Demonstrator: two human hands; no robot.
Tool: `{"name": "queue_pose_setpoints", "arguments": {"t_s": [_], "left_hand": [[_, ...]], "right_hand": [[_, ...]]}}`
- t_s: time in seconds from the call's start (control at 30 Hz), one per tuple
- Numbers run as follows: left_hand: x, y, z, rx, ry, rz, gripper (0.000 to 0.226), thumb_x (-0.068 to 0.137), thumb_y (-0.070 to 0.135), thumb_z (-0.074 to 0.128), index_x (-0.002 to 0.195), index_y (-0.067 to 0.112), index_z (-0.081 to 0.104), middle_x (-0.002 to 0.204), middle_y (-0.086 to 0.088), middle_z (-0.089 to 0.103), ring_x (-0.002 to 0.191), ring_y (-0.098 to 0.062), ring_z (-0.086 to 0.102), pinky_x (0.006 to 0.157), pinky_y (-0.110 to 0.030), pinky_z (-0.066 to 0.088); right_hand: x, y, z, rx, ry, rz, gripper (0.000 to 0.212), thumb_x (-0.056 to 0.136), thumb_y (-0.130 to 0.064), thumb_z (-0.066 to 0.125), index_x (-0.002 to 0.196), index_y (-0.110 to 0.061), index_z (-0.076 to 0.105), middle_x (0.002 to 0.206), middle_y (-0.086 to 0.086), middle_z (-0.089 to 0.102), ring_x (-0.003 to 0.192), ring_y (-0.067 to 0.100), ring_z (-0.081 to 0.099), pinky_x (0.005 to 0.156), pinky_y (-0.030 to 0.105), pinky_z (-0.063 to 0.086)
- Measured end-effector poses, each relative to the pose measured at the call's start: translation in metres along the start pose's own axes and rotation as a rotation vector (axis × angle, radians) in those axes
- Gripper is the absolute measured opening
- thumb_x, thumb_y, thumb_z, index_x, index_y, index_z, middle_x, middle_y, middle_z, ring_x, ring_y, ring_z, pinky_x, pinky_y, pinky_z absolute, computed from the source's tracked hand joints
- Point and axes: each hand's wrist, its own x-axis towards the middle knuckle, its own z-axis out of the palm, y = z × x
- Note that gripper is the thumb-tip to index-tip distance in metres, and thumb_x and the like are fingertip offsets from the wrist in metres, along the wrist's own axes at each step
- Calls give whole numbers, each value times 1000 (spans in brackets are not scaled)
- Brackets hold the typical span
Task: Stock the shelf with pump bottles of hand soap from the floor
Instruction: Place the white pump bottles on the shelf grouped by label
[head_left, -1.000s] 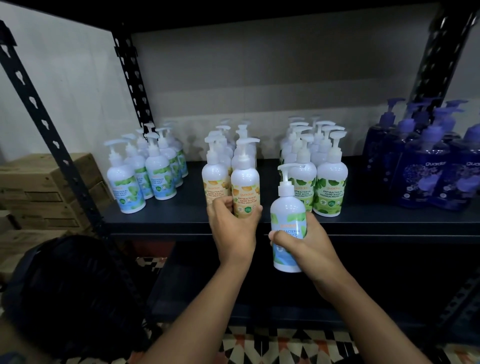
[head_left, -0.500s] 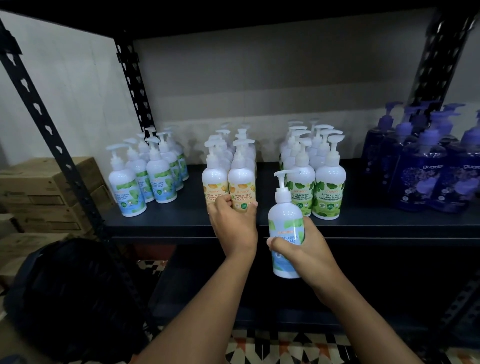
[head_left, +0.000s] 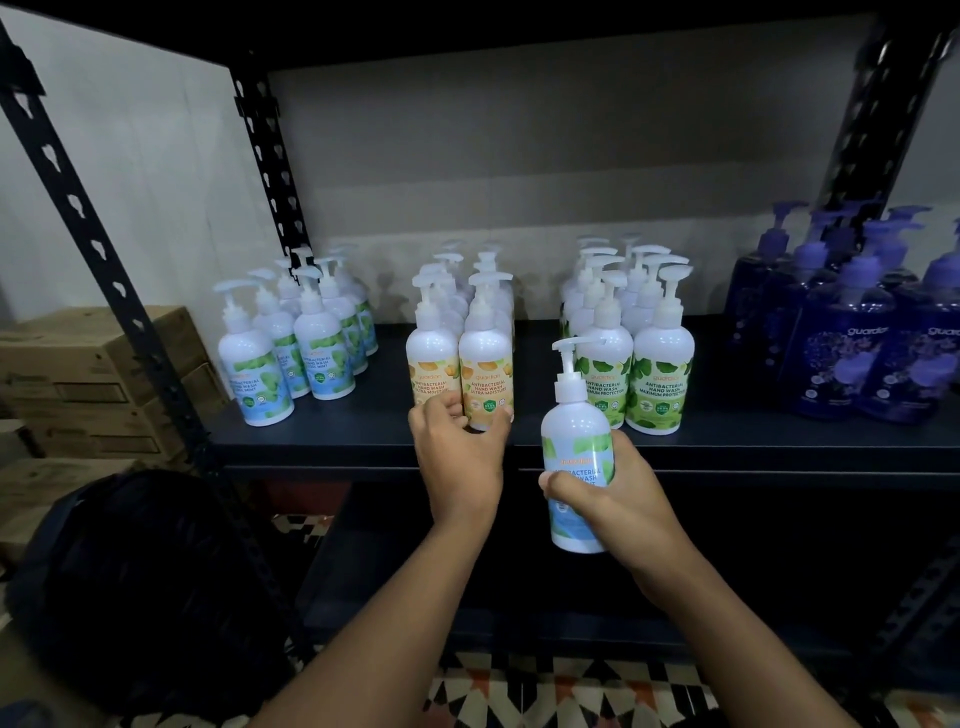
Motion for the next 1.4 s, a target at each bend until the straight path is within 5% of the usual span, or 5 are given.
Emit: {"name": "queue_pose_setpoints", "arguments": {"t_s": [0.33,0.47,0.63,0.9,1.4], "left_hand": [[11,-63,-111,139,-107,96,8,88,24,74,95,21,70,100,7,62,95,-9,65,84,-26,54],[31,-72,-145,313,-227,153,25,90,32,69,113,22,70,120,8,59,116,-13,57,102,-33,46],[68,-93,-171,713,-368,158,66,96,54,55,154,28,37,165,6,24,154,-18,13,120,-43,22],[96,-113,-193,807,-244,35,68,99,65,30,156,28,31,168,-3,15,156,-21,4,124,-45,13],[96,-117,-185,778,-171,7,66,97,67,35,153,32,35,168,3,15,155,-15,2,116,-47,26]], "right_hand": [[-9,-2,31,-79,-69,-40,34,80,-16,82,106,-22,59,89,5,69,78,19,70,70,34,58],[-17,-2,59,-71,-139,-24,39,76,-22,85,106,-22,61,89,5,71,79,19,71,70,31,58],[-15,2,93,-70,-195,-1,39,76,-22,86,107,-23,62,86,2,71,79,20,71,70,33,59],[13,-31,153,-18,-252,-91,34,82,-14,80,110,-22,62,89,4,72,80,19,71,69,27,58],[103,-55,237,-16,-251,-241,49,78,-18,86,119,-19,60,102,-3,75,89,8,74,73,21,59]]}}
